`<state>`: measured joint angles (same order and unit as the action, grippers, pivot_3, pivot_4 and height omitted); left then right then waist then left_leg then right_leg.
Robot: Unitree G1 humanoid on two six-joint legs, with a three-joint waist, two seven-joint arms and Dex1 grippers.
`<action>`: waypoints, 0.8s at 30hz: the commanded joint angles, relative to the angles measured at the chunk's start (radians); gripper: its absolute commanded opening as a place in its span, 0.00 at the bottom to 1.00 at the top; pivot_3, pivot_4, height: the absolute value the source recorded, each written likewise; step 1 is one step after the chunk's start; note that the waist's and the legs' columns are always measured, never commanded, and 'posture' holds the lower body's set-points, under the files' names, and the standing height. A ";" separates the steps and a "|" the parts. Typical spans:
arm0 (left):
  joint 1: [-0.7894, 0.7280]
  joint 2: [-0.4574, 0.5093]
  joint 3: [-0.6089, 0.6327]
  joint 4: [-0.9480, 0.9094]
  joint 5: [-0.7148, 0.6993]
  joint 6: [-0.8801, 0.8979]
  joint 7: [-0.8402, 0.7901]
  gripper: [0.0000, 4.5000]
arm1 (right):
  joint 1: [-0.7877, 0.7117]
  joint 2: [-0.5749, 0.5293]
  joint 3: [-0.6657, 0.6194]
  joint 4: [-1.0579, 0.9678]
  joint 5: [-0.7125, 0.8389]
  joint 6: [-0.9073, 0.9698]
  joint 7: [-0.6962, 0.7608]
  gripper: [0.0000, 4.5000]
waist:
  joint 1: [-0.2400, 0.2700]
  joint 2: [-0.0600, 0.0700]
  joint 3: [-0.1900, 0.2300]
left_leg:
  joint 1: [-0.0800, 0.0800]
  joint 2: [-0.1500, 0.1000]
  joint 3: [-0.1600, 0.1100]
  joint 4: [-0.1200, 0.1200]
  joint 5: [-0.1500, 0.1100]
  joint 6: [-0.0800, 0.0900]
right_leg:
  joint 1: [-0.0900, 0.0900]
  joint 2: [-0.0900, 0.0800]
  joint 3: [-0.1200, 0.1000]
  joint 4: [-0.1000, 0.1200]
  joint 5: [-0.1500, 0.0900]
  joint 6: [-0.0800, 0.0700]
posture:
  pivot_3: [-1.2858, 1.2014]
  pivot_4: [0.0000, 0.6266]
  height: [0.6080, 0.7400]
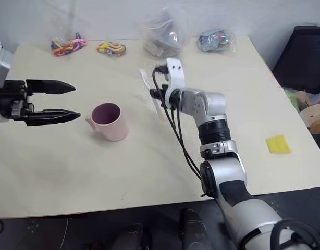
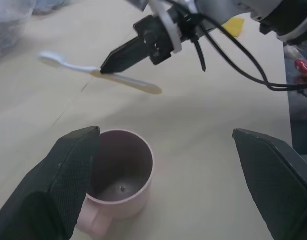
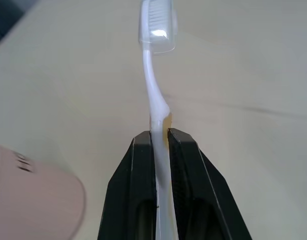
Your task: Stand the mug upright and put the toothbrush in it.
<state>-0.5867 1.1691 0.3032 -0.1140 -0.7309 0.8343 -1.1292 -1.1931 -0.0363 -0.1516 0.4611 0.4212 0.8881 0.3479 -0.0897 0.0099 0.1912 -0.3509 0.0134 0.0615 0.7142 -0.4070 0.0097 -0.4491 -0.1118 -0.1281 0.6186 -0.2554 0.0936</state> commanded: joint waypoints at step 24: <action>0.283 -0.043 0.333 -0.227 -0.125 0.132 0.190 1.00 | 0.097 0.327 0.213 -0.001 -0.013 -0.498 0.085 0.47 | -0.002 -0.001 0.000 | 0.000 -0.001 -0.002 0.001 0.000 0.000 | 0.001 0.000 -0.001 0.003 -0.001 -0.001 | 0.52 0.24 1.00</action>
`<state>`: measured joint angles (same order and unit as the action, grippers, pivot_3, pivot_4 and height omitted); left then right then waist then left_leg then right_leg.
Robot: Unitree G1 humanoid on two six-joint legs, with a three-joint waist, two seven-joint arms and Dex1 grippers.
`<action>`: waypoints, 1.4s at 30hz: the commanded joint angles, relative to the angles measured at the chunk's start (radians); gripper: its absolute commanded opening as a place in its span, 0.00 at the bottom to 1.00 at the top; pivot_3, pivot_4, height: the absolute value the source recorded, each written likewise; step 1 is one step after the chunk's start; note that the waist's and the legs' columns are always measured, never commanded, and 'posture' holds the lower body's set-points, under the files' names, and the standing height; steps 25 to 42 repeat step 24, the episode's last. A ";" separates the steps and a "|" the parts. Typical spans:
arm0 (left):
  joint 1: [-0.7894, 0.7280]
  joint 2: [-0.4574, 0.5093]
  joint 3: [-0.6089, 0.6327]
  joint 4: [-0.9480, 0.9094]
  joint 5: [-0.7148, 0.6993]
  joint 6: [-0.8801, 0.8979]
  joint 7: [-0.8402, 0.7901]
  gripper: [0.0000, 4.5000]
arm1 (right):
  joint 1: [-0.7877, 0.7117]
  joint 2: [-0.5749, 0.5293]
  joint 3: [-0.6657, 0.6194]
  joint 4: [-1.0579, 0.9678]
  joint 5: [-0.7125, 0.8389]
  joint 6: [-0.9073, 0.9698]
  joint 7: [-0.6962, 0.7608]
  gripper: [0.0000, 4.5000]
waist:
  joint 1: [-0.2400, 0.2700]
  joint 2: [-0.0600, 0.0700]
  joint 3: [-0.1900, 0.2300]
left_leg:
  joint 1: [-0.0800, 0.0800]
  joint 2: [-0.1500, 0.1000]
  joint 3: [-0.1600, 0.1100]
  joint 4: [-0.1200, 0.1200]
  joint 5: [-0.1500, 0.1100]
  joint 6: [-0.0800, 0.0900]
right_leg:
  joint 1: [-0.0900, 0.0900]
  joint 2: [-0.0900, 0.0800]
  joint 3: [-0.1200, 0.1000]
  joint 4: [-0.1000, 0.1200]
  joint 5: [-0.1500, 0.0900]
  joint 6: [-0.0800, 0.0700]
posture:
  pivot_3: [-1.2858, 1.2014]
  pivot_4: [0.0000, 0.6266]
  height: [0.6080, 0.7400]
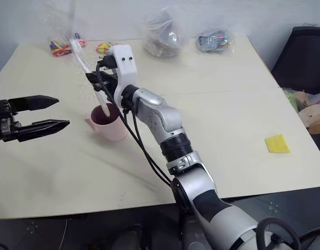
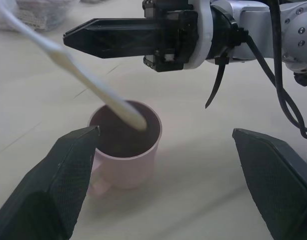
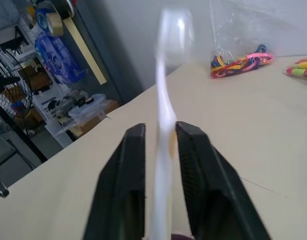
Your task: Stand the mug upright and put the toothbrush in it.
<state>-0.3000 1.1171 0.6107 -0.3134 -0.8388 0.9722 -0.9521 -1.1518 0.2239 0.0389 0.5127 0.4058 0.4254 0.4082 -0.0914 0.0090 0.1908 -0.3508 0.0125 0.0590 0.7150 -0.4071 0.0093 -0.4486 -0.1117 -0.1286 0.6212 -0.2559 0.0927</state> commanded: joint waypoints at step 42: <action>0.163 0.098 0.104 0.147 0.143 -0.239 -0.208 1.00 | 0.379 -1.183 -0.112 -0.610 0.291 0.381 0.927 0.94 | 0.061 0.000 0.000 | 0.000 0.002 0.007 0.001 0.000 0.001 | 0.001 0.000 0.001 -0.006 0.000 0.000 | 0.52 0.24 1.00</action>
